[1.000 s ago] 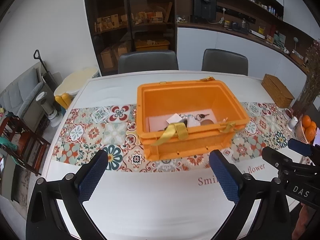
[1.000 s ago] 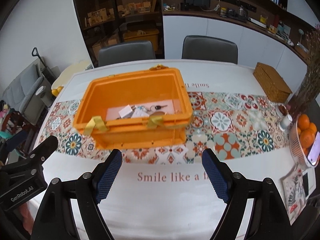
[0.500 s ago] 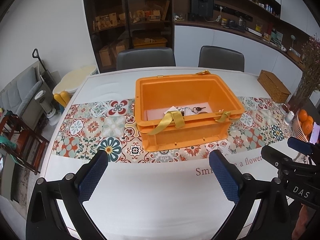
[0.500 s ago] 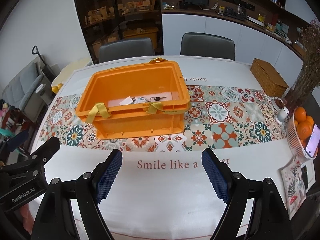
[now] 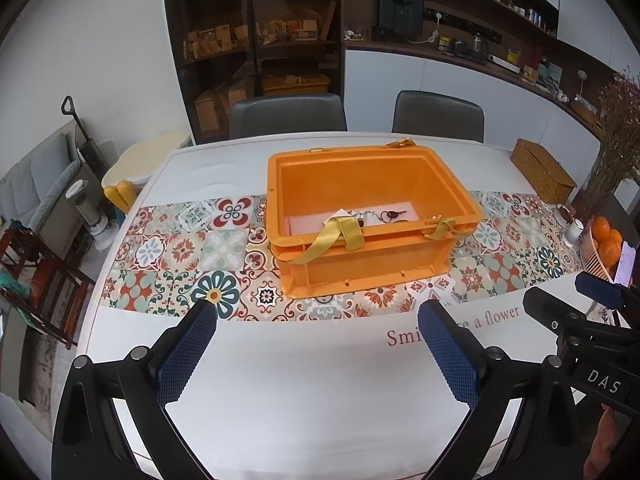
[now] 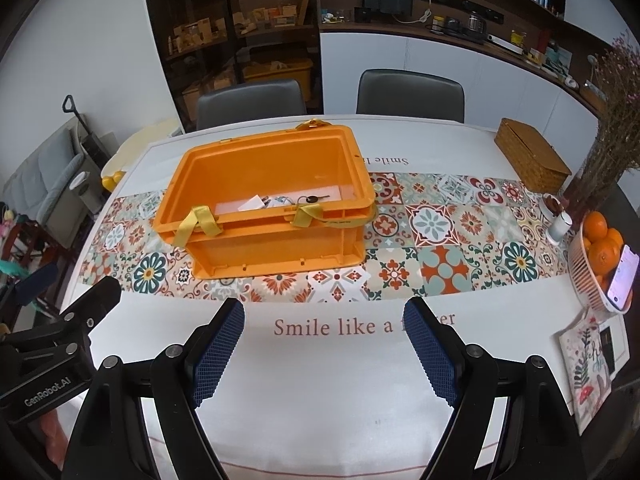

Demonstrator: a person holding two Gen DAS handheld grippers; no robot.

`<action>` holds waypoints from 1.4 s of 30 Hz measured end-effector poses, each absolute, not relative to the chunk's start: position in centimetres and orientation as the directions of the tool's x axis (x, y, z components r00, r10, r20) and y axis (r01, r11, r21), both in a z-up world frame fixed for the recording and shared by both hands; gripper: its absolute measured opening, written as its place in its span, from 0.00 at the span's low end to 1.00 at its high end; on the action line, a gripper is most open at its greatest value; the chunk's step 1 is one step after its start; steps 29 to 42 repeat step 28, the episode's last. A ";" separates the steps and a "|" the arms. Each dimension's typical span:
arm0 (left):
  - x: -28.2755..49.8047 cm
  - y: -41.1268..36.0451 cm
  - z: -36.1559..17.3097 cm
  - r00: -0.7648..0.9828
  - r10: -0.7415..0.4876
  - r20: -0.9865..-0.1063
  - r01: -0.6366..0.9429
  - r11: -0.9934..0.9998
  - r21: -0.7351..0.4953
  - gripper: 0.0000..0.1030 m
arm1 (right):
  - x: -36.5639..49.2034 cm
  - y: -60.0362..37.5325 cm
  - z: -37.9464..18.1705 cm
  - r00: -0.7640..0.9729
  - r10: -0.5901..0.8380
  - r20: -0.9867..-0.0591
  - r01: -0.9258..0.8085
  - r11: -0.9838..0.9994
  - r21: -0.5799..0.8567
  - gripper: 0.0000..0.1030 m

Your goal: Organize rigid objects

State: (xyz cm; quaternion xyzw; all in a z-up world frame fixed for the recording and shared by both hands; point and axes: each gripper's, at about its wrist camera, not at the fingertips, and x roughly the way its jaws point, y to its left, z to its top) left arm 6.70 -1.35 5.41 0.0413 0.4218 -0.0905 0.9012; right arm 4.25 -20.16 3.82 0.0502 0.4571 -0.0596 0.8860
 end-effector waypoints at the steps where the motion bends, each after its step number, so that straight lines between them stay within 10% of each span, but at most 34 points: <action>1: 6.7 -1.4 5.4 0.628 -0.128 -0.768 0.197 0.980 -0.001 1.00 | 4.3 -20.2 3.8 0.575 -0.060 -0.816 0.152 0.988 0.034 0.80; 42: 6.4 -1.3 5.3 0.627 -0.124 -0.769 0.194 0.981 0.000 1.00 | 3.8 -20.1 4.0 0.579 -0.051 -0.813 0.143 0.989 0.040 0.80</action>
